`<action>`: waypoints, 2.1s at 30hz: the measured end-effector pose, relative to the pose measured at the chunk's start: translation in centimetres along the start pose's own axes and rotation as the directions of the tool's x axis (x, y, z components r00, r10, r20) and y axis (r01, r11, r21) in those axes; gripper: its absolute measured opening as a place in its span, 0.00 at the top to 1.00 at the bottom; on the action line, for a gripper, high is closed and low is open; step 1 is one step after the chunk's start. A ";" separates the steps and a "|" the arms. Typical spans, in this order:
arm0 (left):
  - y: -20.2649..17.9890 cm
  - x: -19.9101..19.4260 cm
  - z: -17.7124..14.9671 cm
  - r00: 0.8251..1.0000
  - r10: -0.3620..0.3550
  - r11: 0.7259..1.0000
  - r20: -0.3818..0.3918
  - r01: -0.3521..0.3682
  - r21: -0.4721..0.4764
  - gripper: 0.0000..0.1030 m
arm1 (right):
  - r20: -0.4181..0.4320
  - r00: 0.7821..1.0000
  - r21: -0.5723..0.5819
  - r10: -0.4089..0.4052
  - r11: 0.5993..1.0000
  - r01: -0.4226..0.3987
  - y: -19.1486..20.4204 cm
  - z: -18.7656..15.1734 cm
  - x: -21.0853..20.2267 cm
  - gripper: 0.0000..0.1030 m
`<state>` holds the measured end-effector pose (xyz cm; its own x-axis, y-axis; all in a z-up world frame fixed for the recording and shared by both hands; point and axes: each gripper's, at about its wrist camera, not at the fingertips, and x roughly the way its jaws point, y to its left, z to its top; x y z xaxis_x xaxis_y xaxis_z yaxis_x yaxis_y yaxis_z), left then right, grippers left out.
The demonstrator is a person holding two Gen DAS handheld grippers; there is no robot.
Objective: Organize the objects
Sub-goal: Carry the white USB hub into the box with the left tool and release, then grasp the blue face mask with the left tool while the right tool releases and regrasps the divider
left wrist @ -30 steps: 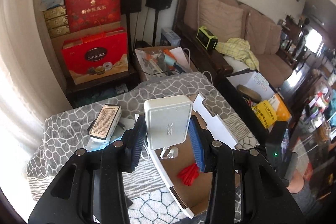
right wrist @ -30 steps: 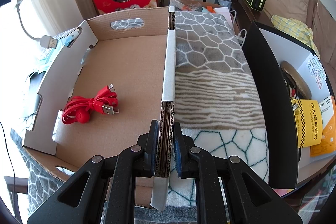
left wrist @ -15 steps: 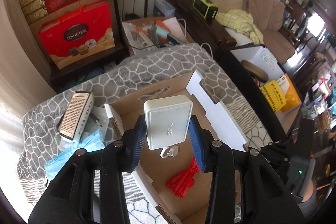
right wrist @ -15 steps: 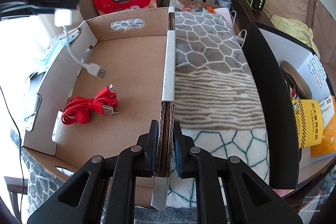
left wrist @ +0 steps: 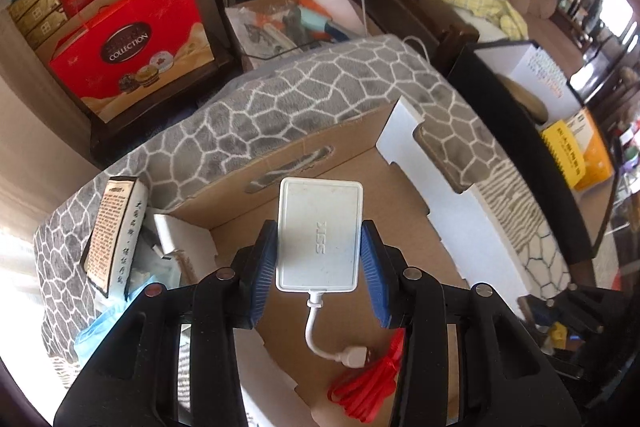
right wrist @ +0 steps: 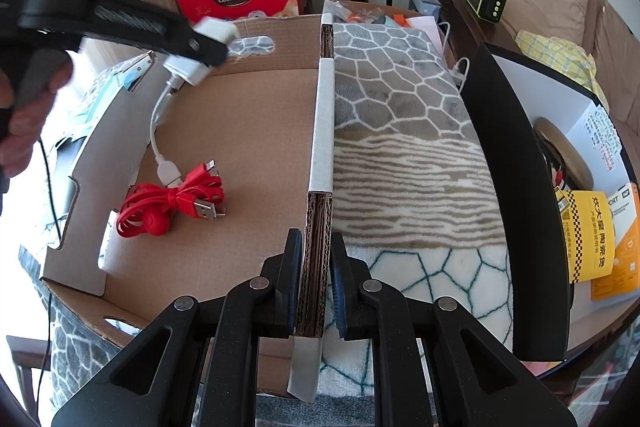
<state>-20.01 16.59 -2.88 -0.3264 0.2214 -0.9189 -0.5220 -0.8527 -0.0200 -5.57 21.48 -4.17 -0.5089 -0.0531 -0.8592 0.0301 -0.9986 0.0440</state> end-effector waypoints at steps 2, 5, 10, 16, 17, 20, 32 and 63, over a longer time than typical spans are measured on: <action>-0.4 1.0 0.0 1.000 0.011 1.000 -0.013 -0.011 0.014 0.63 | 0.000 1.000 0.000 0.000 1.000 0.000 0.0 0.0 0.0 0.88; -0.5 2.0 -0.2 1.000 0.008 1.000 -0.024 -0.008 0.005 0.64 | 0.000 1.000 0.000 0.000 1.000 0.000 0.0 0.0 0.0 0.88; 0.2 2.8 -0.2 1.000 -0.009 0.999 -0.021 0.008 -0.034 0.63 | 0.001 1.000 0.001 0.000 1.000 0.000 0.1 0.0 0.0 0.88; 1.1 1.8 -0.6 0.999 -0.045 0.997 0.009 0.045 -0.068 0.57 | 0.001 1.000 0.000 -0.003 1.000 0.003 0.0 -0.1 0.2 0.88; 1.1 1.4 -0.7 0.999 -0.046 0.997 0.020 0.047 -0.065 0.55 | -0.001 1.000 0.000 -0.004 1.000 0.004 0.1 0.0 0.3 0.88; 1.3 0.3 -0.9 0.998 -0.052 0.996 0.045 0.055 -0.073 0.54 | -0.001 1.000 0.003 -0.002 1.000 0.002 0.0 -0.1 0.3 0.88; 3.6 -4.7 -4.8 0.988 -0.080 0.985 0.133 0.099 -0.142 0.26 | -0.020 0.999 0.047 0.032 0.998 -0.031 -1.0 -0.7 0.3 0.79; 14.0 -12.0 -19.8 0.955 0.179 0.895 0.236 -0.058 -0.441 0.04 | 0.054 0.998 0.074 0.027 0.997 -0.031 -1.0 -1.5 -3.2 0.24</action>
<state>-7.82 -7.34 0.11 -0.5913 0.1710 -0.7881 -0.1007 -0.9853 -0.1382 -2.68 22.64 -2.22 -0.5535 -0.0807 -0.8289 -0.0176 -0.9939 0.1085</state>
